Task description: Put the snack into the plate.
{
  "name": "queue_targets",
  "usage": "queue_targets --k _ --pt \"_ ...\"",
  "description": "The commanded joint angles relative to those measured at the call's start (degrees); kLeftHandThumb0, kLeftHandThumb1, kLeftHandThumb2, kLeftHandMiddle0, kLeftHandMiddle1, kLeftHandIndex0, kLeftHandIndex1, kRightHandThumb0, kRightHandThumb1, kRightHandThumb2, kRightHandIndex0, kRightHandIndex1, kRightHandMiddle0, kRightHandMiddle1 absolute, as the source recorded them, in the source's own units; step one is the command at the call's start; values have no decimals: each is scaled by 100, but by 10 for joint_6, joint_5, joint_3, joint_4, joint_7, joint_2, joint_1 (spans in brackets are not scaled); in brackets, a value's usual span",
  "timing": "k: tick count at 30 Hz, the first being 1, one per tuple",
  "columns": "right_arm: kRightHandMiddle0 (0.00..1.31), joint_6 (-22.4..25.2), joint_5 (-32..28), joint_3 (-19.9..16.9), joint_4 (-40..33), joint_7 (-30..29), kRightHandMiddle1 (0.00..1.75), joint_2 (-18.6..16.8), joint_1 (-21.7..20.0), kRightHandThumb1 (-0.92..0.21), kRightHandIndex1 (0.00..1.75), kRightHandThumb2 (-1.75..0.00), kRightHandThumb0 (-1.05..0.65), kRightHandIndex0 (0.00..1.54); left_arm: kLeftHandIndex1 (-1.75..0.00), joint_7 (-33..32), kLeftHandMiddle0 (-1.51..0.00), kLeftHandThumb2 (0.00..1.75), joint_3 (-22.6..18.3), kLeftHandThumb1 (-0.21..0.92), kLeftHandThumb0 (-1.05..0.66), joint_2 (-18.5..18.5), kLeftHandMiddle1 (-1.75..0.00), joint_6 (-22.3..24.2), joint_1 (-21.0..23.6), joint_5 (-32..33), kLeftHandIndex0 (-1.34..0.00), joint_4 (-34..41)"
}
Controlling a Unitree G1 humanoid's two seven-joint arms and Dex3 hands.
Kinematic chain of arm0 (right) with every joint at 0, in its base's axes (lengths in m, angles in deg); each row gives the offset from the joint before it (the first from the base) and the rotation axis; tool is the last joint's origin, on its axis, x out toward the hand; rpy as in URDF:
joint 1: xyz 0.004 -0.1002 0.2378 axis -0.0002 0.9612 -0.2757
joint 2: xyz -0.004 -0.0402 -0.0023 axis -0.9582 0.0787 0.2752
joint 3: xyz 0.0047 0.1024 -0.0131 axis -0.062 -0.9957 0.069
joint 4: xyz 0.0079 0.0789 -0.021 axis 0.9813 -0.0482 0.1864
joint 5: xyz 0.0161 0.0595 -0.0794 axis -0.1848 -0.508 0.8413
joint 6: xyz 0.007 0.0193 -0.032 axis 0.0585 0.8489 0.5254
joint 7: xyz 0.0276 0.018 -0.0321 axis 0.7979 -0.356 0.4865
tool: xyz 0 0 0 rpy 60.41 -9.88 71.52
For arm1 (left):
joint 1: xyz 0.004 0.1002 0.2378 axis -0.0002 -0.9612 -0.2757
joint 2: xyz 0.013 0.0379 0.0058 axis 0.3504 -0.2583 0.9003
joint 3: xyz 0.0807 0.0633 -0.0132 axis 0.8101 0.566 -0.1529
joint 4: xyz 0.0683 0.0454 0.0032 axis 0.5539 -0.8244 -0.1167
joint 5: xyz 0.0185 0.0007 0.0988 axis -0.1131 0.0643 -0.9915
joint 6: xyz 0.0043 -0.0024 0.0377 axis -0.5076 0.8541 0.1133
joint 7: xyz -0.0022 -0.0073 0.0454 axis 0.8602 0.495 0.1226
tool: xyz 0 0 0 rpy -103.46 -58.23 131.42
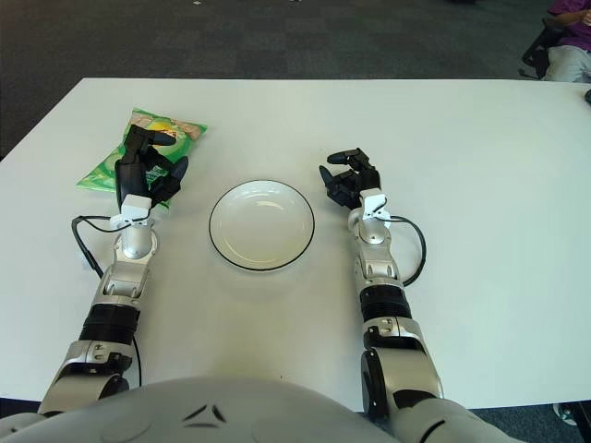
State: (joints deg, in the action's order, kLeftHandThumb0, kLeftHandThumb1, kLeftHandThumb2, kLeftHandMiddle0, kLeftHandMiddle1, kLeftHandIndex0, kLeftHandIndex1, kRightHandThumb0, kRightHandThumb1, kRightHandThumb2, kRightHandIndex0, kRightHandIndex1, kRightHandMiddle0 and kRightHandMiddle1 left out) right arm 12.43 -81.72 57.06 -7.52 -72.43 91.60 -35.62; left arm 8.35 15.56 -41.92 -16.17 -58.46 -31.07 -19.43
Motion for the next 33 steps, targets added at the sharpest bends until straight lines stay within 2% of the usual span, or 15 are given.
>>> queue_targets --k 1,6,9,13,18,20,22,26,27,29,30,31,32,33 --pt "49 2 4 1 2 -4 125 -1 -6 -74 137 -49 -1 67 -148 -79 -80 28 14 92 -36 59 -163 -21 16 -102 -46 -23" --pt "49 2 4 1 1 -4 125 -1 -5 -74 137 -49 -1 67 -148 -171 -78 28 43 92 -36 142 -163 -10 28 -227 -46 -42" --pt "49 2 3 0 2 -3 125 0 -4 -74 137 -49 -1 67 -148 -205 -76 28 62 92 -36 170 -164 -13 35 -265 -46 -52" --pt "49 3 3 0 1 -2 125 0 -4 -74 137 -49 -1 67 -147 -205 -72 27 81 92 -36 191 -162 -18 38 -267 -47 -58" --pt "49 4 1 -2 -1 1 125 3 -3 -74 137 -49 -1 67 -144 -180 -69 24 91 92 -36 216 -157 23 23 -281 -49 -27" --pt "49 5 0 -2 -1 2 125 5 -3 -74 137 -49 -1 67 -125 -172 -65 19 91 92 -15 232 -145 54 16 -302 -52 -14" --pt "49 5 -1 -3 -2 4 125 6 -3 -74 136 -49 -1 67 -121 -166 -66 16 90 92 -8 245 -138 79 10 -317 -52 -7" --pt "49 6 -3 -5 0 8 125 9 -4 -74 136 -49 -1 67 -136 -171 -61 20 97 92 -2 274 -127 97 8 -338 -43 -16" --pt "49 6 -4 -6 1 10 125 10 -4 -74 136 -49 -1 67 -137 -173 -59 20 100 92 -9 282 -117 100 7 -343 -44 -19" --pt "49 6 -5 -7 1 12 125 12 -4 -73 136 -49 -1 67 -138 -179 -60 21 108 92 -26 303 -76 93 7 -350 -49 -28" --pt "49 6 -6 -8 2 13 125 13 -4 -73 136 -49 -1 67 -139 -179 -60 21 113 92 -28 316 -69 84 8 -352 -50 -32" --pt "49 6 -6 -8 2 14 125 13 -5 -73 136 -49 -1 67 -115 -174 -60 16 119 91 -37 334 -56 73 10 -356 -48 -35" --pt "49 7 -7 -8 2 15 125 14 -5 -73 136 -49 -1 67 -103 -170 -59 14 125 91 -40 345 -49 67 11 -358 -49 -36" --pt "49 7 -7 -8 2 16 125 15 -5 -73 136 -49 -1 67 -83 -168 -60 10 129 92 -45 352 -36 63 12 -358 -50 -37"
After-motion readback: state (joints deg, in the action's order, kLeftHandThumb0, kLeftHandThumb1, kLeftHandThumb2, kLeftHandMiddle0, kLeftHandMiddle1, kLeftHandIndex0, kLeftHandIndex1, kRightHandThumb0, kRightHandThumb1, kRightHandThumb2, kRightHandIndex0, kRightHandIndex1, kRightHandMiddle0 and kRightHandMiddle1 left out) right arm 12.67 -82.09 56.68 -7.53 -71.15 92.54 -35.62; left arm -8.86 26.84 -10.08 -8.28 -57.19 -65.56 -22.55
